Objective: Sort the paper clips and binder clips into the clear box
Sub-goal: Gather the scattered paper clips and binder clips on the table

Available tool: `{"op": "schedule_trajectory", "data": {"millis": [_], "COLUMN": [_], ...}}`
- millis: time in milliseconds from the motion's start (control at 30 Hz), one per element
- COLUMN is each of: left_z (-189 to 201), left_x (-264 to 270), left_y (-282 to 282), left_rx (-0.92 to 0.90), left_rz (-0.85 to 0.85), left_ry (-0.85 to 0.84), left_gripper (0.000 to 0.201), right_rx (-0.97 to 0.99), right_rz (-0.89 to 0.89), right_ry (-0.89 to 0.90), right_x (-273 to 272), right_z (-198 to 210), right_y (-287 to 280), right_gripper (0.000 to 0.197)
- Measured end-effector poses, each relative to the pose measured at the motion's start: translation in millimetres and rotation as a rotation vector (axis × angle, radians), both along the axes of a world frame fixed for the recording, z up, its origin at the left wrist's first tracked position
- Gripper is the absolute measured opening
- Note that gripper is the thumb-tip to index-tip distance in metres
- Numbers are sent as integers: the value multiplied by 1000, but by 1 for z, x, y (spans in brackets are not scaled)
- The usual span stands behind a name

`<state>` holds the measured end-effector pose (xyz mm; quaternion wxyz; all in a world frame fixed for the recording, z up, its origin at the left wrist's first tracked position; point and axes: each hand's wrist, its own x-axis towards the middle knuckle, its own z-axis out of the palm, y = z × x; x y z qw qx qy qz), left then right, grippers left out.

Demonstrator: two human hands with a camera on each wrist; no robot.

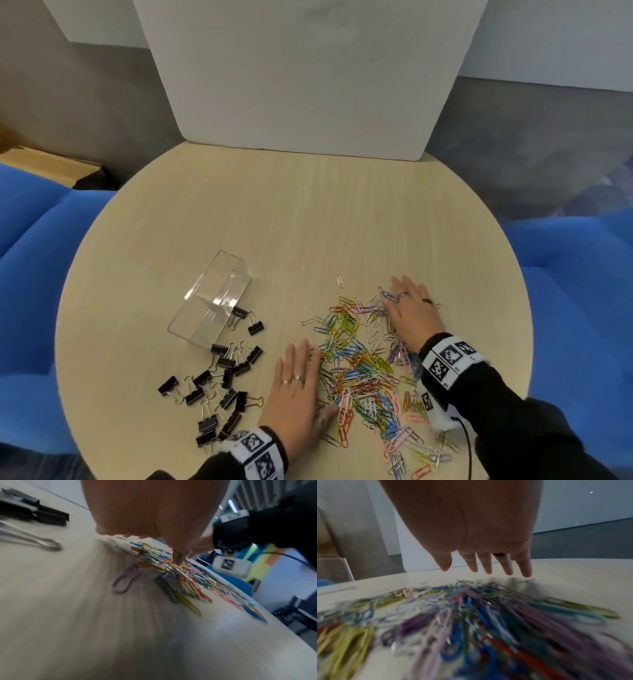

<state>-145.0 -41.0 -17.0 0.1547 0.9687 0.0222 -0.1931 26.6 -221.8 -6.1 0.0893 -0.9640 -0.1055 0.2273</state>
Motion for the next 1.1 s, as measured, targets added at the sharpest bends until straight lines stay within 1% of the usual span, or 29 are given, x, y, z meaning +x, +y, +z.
{"op": "schedule_trajectory", "data": {"millis": [33,67,133,200,300,367,433,500,567,633,700,767,833,900,933,1000,1067,1100], "left_z": [-2,-5,-7,-9,-5,0,7,16,24,33,45,55,66,75,79,84,85,83], "left_x": [9,18,40,54,63,66,66,68,70,73,78,83,88,91,91,88,81,77], "left_y": [-4,-4,-9,-17,-25,-22,-12,0,12,23,32,43,54,68,75,93,112,122], "left_rx": [-50,-67,-40,-70,-175,-257,-279,-260,-231,-204,-176,-148,-110,-76,-53,20,104,130], "left_rz": [39,74,99,71,-50,-45,4,54,95,127,149,174,203,247,276,348,437,486], "left_ry": [81,114,102,100,109,92,56,-18,-74,-112,-161,-210,-257,-312,-346,-402,-377,-326], "left_gripper": [85,85,84,83,76,71,67,62,59,57,54,53,52,52,53,58,73,82], "right_rx": [-48,-91,-130,-95,4,85,33,-75,-102,-63,-30,30,99,116,92,24,3,14], "right_rz": [-24,11,130,181,219,182,106,5,-108,-144,-64,70,138,115,88,52,31,15], "right_ry": [60,94,91,107,121,55,-68,-96,0,94,128,137,77,-32,-57,-19,44,64], "right_x": [-1,-5,-18,-32,-44,-43,-36,-24,-14,-12,-20,-34,-41,-38,-35,-30,-28,-29], "right_z": [-4,-6,-10,-10,-7,-5,-5,-5,-7,-9,-11,-7,-3,0,0,-2,-4,-4], "right_y": [-8,-9,-4,1,3,-2,-11,-20,-25,-24,-16,-6,3,9,12,20,32,38], "right_gripper": [58,58,58,62,63,57,55,58,64,68,68,66,61,61,64,78,92,96]}}
